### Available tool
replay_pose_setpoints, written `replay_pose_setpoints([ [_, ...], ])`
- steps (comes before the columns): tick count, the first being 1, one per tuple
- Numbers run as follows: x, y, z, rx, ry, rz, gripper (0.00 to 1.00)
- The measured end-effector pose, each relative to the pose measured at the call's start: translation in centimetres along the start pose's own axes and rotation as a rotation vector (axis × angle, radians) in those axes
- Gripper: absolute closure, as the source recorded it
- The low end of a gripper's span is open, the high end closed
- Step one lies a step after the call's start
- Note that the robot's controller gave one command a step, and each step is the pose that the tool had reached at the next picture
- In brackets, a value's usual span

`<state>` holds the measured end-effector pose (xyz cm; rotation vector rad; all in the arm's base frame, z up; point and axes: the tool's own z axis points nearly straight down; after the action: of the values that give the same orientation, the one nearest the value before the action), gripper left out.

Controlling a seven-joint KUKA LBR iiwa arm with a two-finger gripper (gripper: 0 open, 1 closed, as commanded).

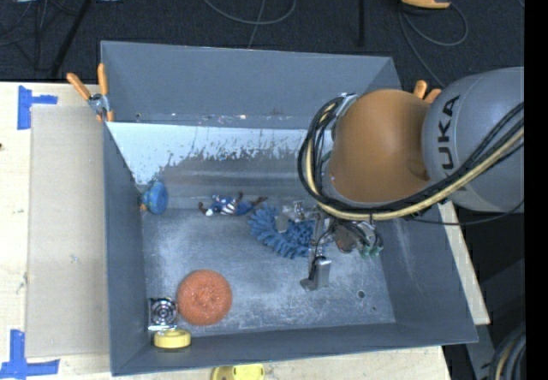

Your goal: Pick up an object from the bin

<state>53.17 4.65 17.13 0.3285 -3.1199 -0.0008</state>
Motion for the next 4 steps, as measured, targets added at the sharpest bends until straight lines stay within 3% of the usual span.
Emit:
replay_pose_setpoints([
  [1, -0.8, -1.9, 2.7, 0.0, -0.004, 0.232, 0.0],
  [2, -1.4, -3.6, 4.0, 0.0, -0.003, 0.26, 0.0],
  [3, -3.8, -5.4, 9.9, -0.001, -0.008, 0.135, 1.0],
  [4, -3.8, -5.4, 9.9, -0.002, -0.008, 0.136, 1.0],
])
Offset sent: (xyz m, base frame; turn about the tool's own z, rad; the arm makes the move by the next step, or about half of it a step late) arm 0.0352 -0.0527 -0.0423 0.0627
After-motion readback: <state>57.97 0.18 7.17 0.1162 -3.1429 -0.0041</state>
